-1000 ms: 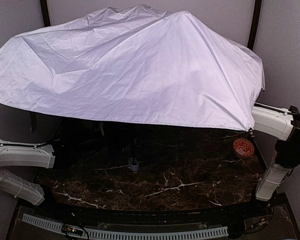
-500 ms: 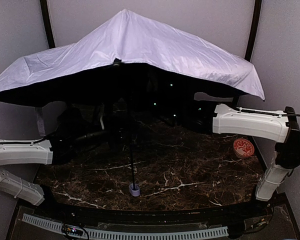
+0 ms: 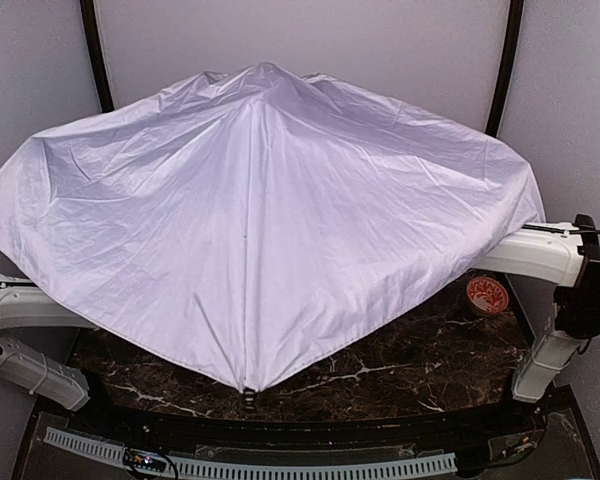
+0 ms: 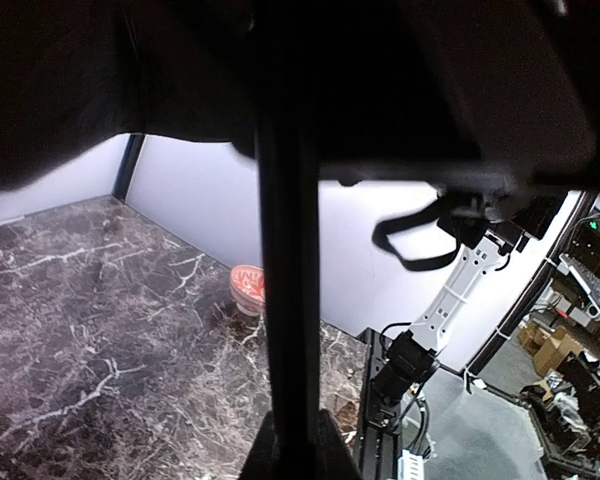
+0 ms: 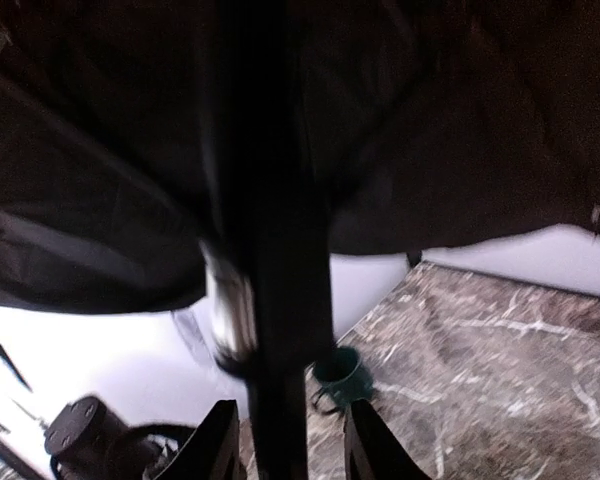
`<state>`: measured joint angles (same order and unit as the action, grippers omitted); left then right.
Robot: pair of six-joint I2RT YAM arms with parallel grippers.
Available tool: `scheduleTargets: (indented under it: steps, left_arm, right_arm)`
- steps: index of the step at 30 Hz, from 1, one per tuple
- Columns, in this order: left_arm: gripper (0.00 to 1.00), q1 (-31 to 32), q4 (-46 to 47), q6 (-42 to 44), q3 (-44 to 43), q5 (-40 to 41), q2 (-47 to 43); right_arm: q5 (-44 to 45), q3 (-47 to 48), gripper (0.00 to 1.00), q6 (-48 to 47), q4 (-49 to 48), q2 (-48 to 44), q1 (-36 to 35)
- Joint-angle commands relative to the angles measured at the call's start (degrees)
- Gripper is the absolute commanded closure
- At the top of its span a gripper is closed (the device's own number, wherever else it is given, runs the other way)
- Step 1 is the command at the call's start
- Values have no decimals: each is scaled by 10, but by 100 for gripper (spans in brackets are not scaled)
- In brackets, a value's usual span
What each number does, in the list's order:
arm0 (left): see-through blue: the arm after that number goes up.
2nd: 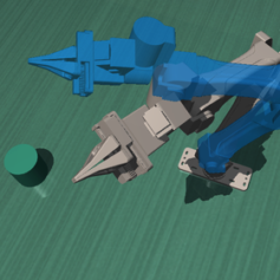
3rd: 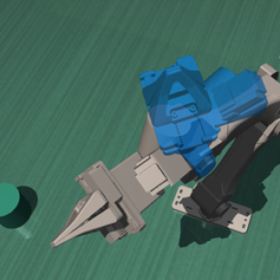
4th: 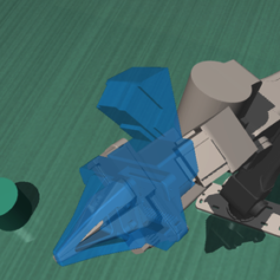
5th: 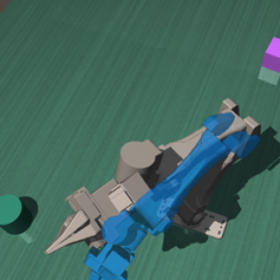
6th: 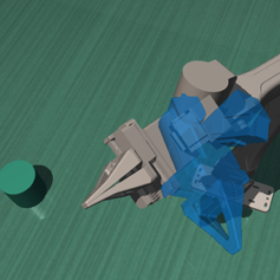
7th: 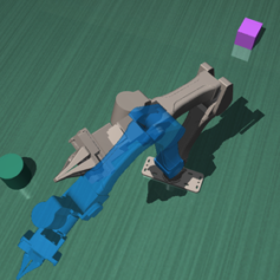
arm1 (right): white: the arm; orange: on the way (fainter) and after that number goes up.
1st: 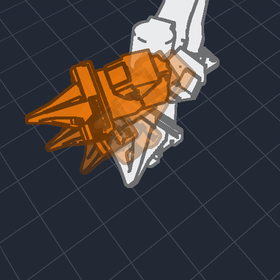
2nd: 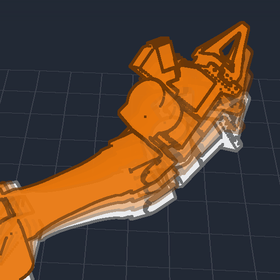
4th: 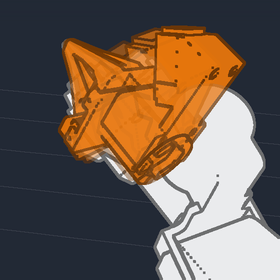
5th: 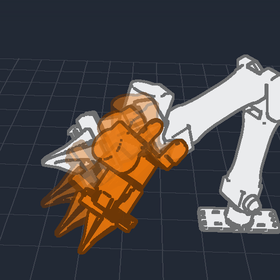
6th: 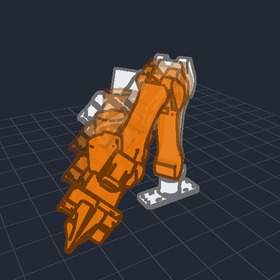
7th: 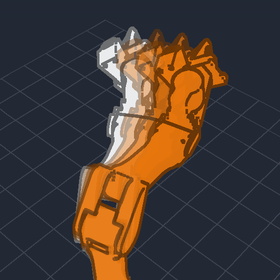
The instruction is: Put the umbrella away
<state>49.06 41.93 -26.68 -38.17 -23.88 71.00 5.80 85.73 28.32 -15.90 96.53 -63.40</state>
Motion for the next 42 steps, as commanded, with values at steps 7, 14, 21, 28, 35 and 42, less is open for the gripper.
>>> scheduleTargets:
  steps: [7,14,21,28,35,42]
  left_arm:
    - [100,40,9,24,-26,69,-7]
    - [100,45,-3,33,-33,92,-2]
    - [100,48,-22,37,-40,114,-3]
    - [100,48,-30,49,-41,119,-8]
    - [100,48,-18,79,-46,108,-19]
    - [100,48,-1,177,-63,149,-60]
  right_arm:
    - [225,39,61,-131,-90,3,-17]
    - [338,26,61,-291,-210,32,-54]
    - [378,51,61,-383,-251,69,-74]
    - [392,39,74,-375,-252,64,-74]
    - [380,44,93,-356,-189,61,-73]
    - [210,38,94,-212,-18,33,-67]
